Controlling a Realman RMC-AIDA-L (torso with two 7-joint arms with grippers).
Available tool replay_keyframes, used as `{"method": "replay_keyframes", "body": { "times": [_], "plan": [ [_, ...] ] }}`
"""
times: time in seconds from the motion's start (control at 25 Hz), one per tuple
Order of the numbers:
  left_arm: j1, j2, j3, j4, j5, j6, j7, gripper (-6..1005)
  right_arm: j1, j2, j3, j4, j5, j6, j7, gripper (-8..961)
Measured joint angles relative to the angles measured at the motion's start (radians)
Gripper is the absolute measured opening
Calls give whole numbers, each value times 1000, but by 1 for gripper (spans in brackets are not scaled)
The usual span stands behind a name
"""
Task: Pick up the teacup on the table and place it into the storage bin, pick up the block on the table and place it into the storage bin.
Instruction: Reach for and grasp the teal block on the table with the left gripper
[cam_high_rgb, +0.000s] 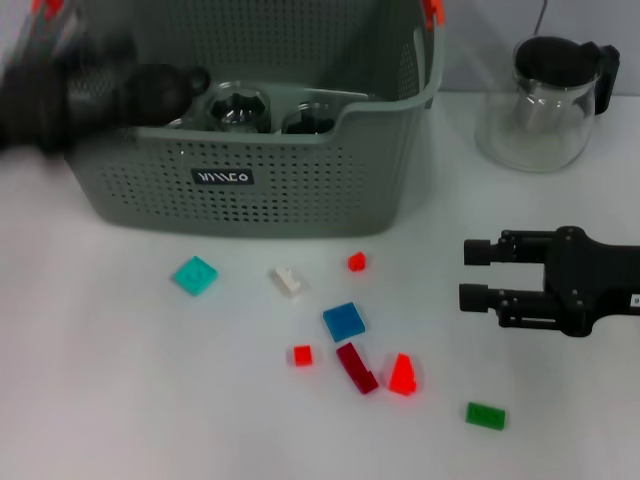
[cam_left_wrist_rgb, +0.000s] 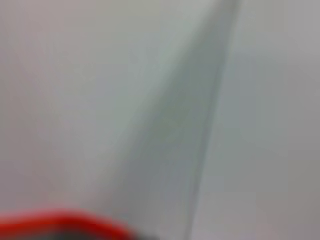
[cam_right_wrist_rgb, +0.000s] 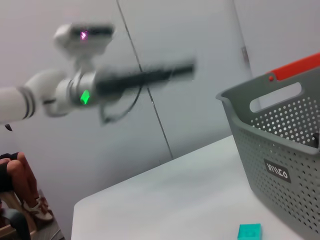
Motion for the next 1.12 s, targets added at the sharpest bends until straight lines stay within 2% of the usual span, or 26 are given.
{"method": "replay_keyframes", "body": {
  "times": [0.04, 0.08, 0.16, 0.2, 0.28, 0.44, 0.64, 0.88, 1.12],
  "plan": [
    [28, -12, -3, 1, 39, 30, 67, 698, 0, 0, 0, 0, 0, 1, 0, 656],
    [90, -43, 1, 1, 142, 49, 235, 707, 0, 1, 0, 0, 0, 2, 1, 656],
    [114, -63, 7, -6, 191, 32, 305, 724, 1, 1, 0, 0, 0, 4, 4, 656],
    [132, -80, 14, -36, 239, -9, 381, 733, 3, 2, 0, 0, 0, 4, 5, 656],
    [141, -91, 24, -120, 285, -90, 481, 751, 5, 3, 0, 2, 0, 5, 7, 656],
    [123, -90, 28, -278, 296, -280, 598, 737, 6, 4, 0, 9, 0, 6, 7, 656],
    [77, -91, 26, -392, 295, -491, 641, 720, 1, 3, 8, 9, 0, 7, 7, 656],
    [42, -93, 32, -447, 308, -614, 641, 700, -4, 2, 11, 9, 0, 7, 6, 656],
    [30, -93, 34, -454, 313, -654, 648, 682, 0, 2, 11, 9, 0, 7, 6, 656]
  ]
}}
